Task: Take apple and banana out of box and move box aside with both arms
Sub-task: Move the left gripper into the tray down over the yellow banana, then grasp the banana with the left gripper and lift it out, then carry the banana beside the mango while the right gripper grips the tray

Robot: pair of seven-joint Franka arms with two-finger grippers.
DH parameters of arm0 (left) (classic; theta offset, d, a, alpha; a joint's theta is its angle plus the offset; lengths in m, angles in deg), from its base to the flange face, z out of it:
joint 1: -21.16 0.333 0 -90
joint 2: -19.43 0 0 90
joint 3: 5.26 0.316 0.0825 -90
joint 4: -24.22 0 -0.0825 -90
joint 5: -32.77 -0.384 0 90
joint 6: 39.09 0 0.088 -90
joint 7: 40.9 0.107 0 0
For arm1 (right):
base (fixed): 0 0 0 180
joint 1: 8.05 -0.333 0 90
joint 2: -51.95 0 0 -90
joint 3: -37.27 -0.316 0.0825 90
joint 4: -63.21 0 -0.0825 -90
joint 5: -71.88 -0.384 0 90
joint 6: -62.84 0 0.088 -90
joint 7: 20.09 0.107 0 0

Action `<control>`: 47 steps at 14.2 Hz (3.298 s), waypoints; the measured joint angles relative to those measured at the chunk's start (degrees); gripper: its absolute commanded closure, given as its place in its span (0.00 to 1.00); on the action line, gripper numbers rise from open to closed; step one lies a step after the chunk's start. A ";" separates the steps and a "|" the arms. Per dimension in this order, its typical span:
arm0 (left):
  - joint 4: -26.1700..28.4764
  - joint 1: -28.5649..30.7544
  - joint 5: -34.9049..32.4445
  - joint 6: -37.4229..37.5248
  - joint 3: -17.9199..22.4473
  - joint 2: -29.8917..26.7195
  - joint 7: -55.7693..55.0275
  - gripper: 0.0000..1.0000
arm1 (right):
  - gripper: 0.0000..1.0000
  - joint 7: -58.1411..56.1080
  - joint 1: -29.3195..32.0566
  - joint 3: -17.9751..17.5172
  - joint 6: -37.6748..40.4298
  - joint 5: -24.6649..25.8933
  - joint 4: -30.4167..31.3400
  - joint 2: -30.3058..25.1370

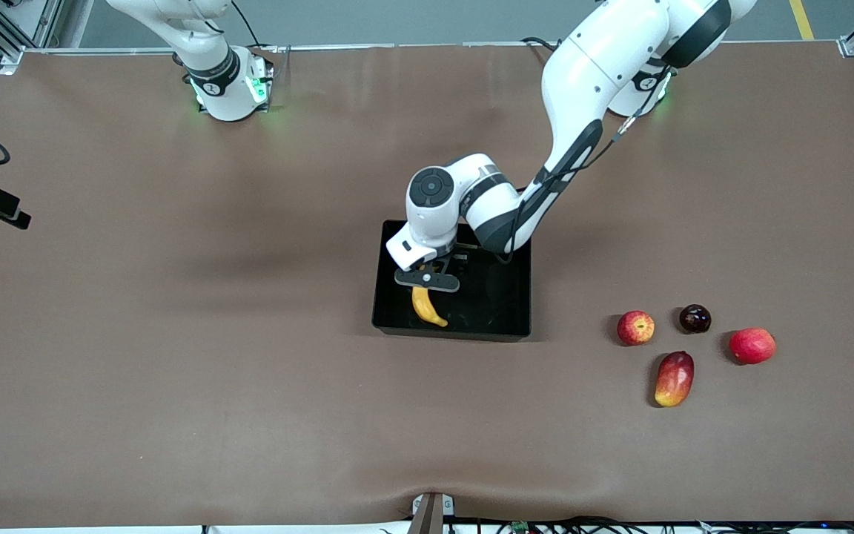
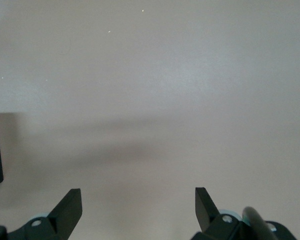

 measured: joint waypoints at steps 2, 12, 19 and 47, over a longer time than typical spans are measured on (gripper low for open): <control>-0.06 0.02 0.00 -2.04 0.18 1.36 -0.23 0.06 | 0.00 0.00 0.00 0.00 0.00 0.00 0.00 0.00; -1.71 -0.01 -0.37 -4.50 0.25 2.60 -2.28 1.00 | 0.00 0.00 0.00 0.00 0.24 0.00 0.08 1.56; -3.11 1.35 -0.56 3.73 0.30 -5.85 -2.20 1.00 | 0.00 -0.03 -0.01 -0.18 0.86 0.00 0.23 4.45; -1.25 43.40 6.60 15.16 0.04 -13.54 89.79 1.00 | 0.00 40.09 -39.13 -1.63 -30.19 -9.84 1.15 32.69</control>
